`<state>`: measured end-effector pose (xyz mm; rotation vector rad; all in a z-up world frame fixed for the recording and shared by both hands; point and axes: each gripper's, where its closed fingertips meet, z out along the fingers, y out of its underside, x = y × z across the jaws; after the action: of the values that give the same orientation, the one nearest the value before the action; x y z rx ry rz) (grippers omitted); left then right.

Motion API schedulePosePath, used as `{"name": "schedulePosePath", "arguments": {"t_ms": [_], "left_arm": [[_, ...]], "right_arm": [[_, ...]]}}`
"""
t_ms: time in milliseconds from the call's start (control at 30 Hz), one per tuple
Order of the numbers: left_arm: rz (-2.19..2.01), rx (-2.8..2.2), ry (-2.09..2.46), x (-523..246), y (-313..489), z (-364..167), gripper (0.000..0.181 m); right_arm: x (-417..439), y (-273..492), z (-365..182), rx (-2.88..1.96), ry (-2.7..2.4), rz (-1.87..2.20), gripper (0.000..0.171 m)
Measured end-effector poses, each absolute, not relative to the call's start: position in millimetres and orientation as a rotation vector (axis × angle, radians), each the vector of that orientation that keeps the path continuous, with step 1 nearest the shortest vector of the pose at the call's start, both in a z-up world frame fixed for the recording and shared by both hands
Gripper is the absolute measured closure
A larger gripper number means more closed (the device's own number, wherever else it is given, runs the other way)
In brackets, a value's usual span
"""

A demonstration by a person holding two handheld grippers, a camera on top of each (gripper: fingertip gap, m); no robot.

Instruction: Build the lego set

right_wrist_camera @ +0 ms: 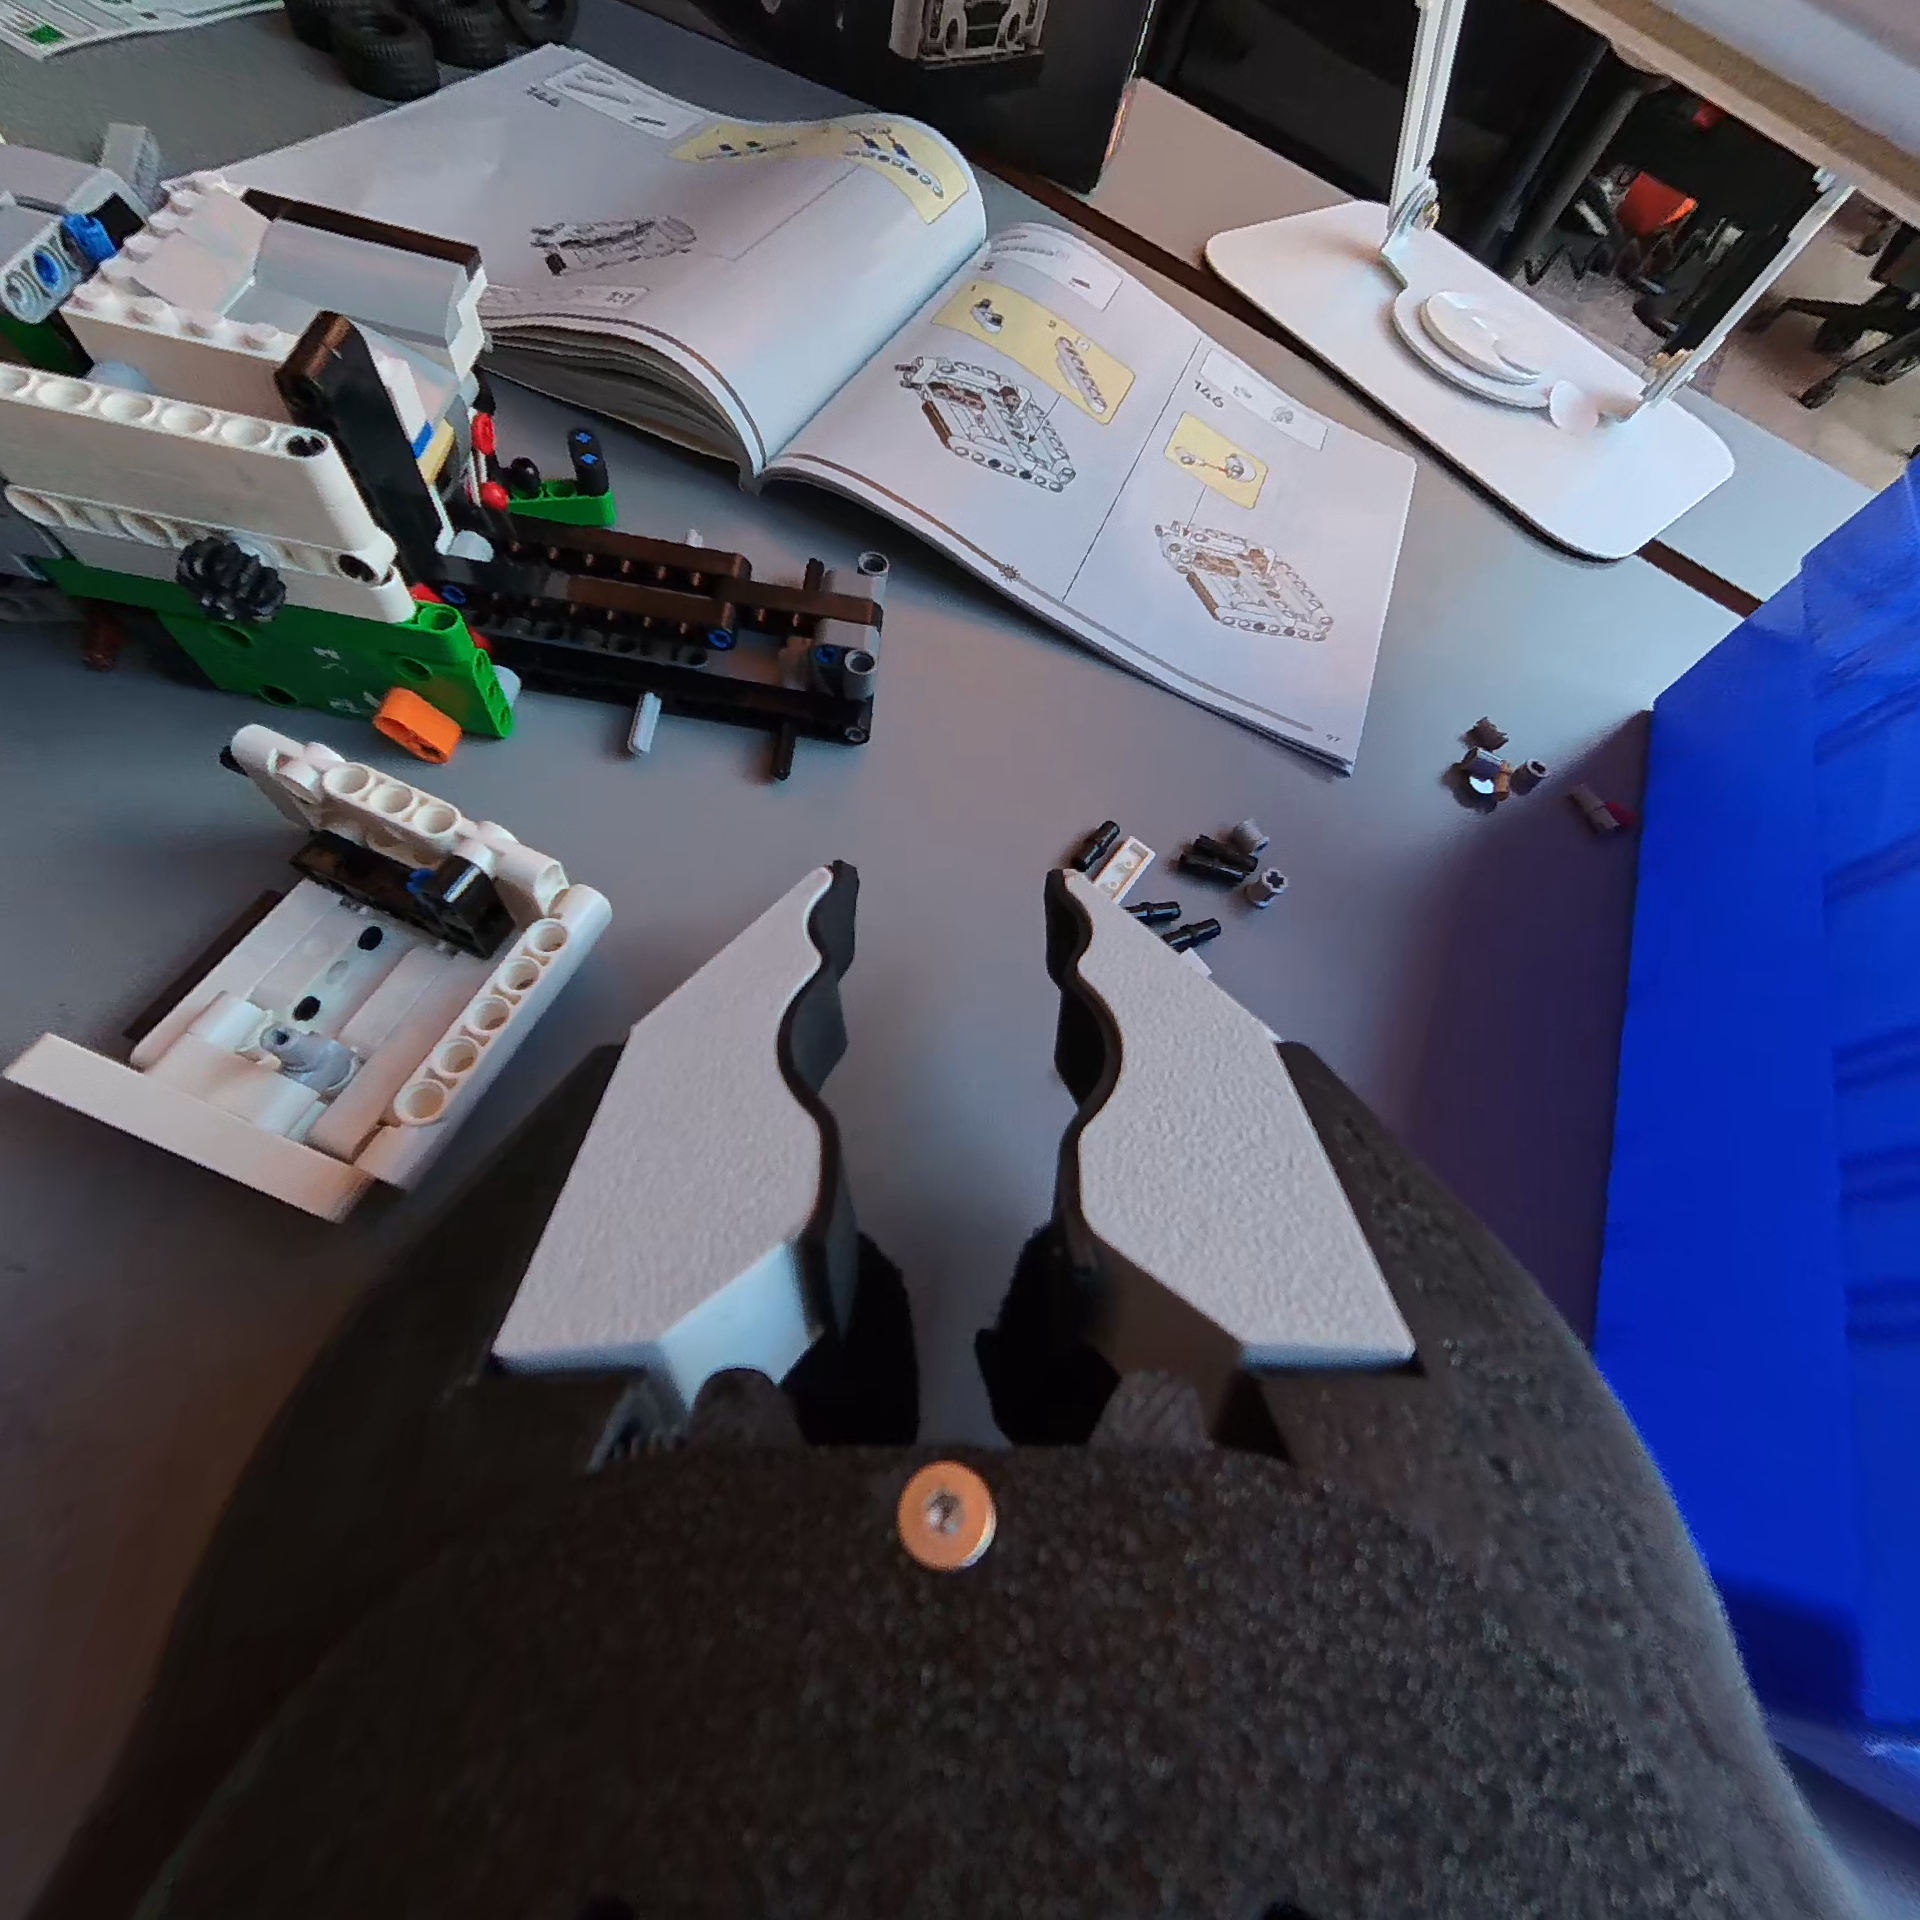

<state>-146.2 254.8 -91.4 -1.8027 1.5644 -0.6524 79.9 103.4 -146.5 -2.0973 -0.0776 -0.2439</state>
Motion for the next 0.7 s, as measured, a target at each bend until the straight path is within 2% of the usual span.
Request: {"name": "schedulePosePath", "arguments": {"t_ms": [33,133,200,300,400,700], "left_arm": [[-0.719,-1.733,1.584,-147,241,-72,0.174],[-0.888,-1.593,1.715,-150,185,-42,0.174],[-0.888,-1.576,1.852,-152,151,-61,0.174],[-0.82,-1.628,2.023,-154,110,-121,0.174],[-0.71,-1.657,2.087,-157,97,-159,0.174],[-0.631,-1.635,2.069,-158,98,-176,0.174]], "right_arm": [[80,103,-146,-2.097,-0.076,-0.241,0.135],[80,103,-147,-2.099,-0.075,-0.237,0.135],[80,104,-147,-2.102,-0.075,-0.236,0.135],[80,104,-147,-2.103,-0.071,-0.233,0.135],[80,104,-148,-2.107,-0.071,-0.229,0.135],[79,104,-150,-2.119,-0.088,-0.237,0.135]]}}
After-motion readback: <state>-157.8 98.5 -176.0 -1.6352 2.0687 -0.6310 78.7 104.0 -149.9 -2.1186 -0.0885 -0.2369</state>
